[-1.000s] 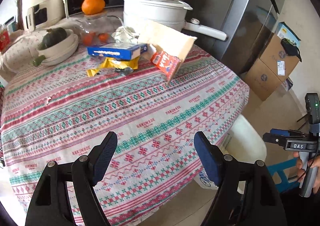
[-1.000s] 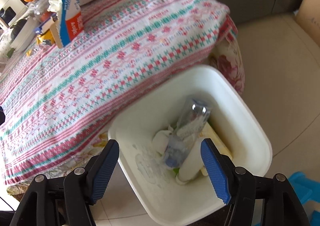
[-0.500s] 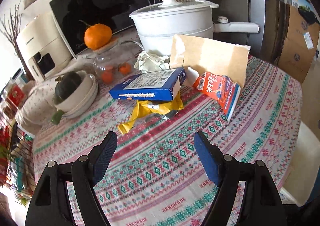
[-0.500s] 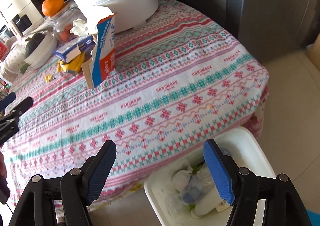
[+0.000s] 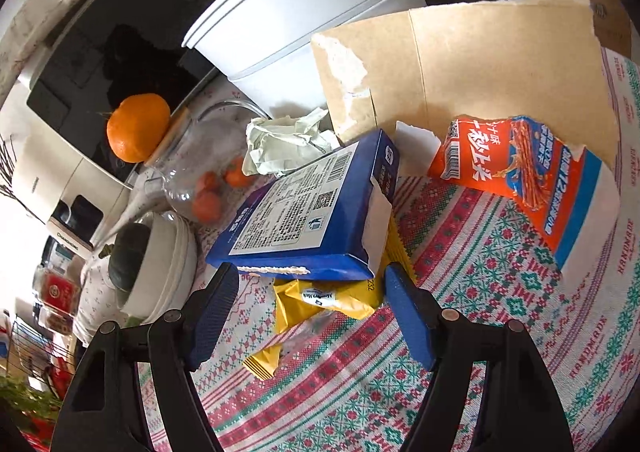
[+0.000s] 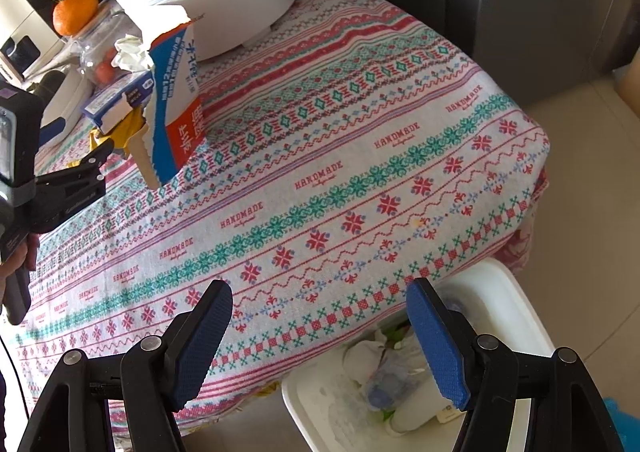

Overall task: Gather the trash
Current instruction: 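Move the left tool to the blue box and grasp it, then lift the blue box with the left tool while the right tool reaches the torn cardboard box, then grasp the torn cardboard box holding the red packet with the right tool, then carry the cardboard box with the right tool toward the bin while the left tool carries the blue box, then open both tools to drop the blue box and cardboard box into the bin, then move the left tool to the yellow snack packet and grasp it, then grasp the crumpled white paper with the right tool while the left tool holds the yellow packet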

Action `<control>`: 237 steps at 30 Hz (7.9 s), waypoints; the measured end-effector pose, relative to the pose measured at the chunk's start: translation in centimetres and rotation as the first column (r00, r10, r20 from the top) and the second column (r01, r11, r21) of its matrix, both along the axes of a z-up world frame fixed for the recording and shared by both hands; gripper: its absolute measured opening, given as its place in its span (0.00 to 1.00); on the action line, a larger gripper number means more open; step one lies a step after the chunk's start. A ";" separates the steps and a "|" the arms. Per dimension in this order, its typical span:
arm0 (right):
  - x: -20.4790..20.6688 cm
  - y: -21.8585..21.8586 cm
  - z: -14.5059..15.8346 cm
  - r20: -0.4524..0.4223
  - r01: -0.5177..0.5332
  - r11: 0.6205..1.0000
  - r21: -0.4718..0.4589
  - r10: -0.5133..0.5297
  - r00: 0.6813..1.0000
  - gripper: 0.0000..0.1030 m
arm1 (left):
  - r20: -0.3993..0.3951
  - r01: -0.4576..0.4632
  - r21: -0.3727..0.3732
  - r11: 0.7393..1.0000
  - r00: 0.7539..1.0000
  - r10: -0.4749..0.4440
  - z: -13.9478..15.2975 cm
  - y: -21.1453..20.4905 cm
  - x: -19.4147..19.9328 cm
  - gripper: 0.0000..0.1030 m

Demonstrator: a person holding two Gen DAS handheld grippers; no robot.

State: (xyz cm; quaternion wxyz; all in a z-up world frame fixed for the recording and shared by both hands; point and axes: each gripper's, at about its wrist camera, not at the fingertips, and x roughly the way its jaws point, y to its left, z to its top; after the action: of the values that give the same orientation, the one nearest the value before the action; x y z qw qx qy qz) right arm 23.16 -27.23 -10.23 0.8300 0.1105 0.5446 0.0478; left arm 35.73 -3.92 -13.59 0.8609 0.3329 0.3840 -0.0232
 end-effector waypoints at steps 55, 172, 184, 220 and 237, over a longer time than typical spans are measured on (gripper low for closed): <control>8.9 11.8 -2.7 0.189 -0.067 0.988 0.137 0.040 0.981 0.73 | -0.155 -0.318 -0.783 0.535 0.932 0.327 11.3 16.5 -17.3 0.24; -14.7 -8.3 0.2 0.075 0.160 0.983 -0.092 -0.153 0.985 0.68 | -0.087 -0.076 -0.552 0.830 0.996 0.033 7.6 -1.9 -25.5 0.92; -8.6 -0.8 3.4 0.092 0.017 0.994 -0.103 -0.008 0.996 0.75 | -0.149 -0.217 -0.528 0.821 0.975 0.162 7.8 5.4 -21.3 0.92; -0.8 -0.2 0.4 0.003 0.091 0.995 0.045 -0.091 0.996 0.80 | -0.330 -0.385 -0.667 0.638 0.920 0.211 1.4 4.4 -9.4 0.00; 1.6 7.9 1.2 0.176 0.000 0.999 0.039 -0.007 0.984 0.80 | -0.089 -0.323 -0.652 0.686 0.931 0.354 10.9 17.4 -17.4 0.00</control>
State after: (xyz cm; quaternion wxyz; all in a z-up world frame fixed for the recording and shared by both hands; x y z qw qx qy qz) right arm 24.76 -19.31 -9.07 0.8726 0.1230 0.4680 0.0668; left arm 18.31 13.43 -2.68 0.9197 -0.0666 0.3869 0.0101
